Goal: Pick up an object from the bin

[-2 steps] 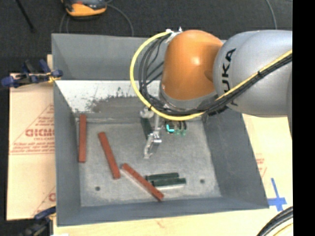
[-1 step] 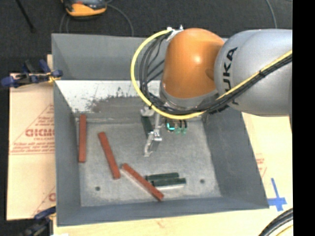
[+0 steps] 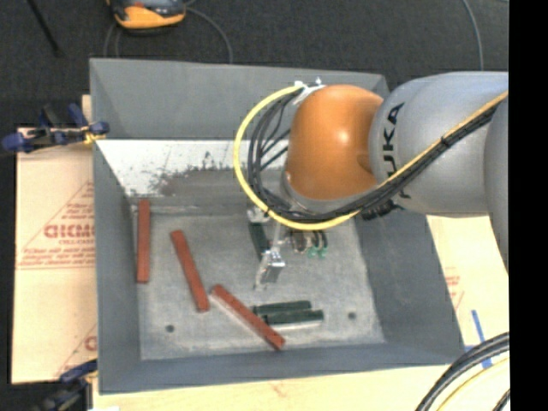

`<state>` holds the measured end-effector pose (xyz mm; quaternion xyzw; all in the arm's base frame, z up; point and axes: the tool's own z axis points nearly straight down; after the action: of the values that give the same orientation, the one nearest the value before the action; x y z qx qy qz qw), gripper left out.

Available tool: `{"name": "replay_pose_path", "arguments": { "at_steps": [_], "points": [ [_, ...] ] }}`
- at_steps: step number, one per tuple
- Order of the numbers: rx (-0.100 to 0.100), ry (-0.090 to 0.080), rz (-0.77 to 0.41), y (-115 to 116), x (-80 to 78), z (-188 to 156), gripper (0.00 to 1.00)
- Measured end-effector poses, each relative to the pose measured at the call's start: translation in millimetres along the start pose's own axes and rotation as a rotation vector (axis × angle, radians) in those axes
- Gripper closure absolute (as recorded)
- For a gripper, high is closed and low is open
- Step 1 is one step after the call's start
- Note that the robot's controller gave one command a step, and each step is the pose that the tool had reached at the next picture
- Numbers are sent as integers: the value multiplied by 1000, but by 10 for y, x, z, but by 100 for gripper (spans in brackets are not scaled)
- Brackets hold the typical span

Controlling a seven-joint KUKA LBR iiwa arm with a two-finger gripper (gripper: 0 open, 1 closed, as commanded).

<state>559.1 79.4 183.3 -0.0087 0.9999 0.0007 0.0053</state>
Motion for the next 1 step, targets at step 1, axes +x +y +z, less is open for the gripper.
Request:
{"name": "replay_pose_path", "arguments": {
  "at_steps": [1],
  "points": [
    [0, 5, 12, -128, 354, 695, 0]
  ]
}}
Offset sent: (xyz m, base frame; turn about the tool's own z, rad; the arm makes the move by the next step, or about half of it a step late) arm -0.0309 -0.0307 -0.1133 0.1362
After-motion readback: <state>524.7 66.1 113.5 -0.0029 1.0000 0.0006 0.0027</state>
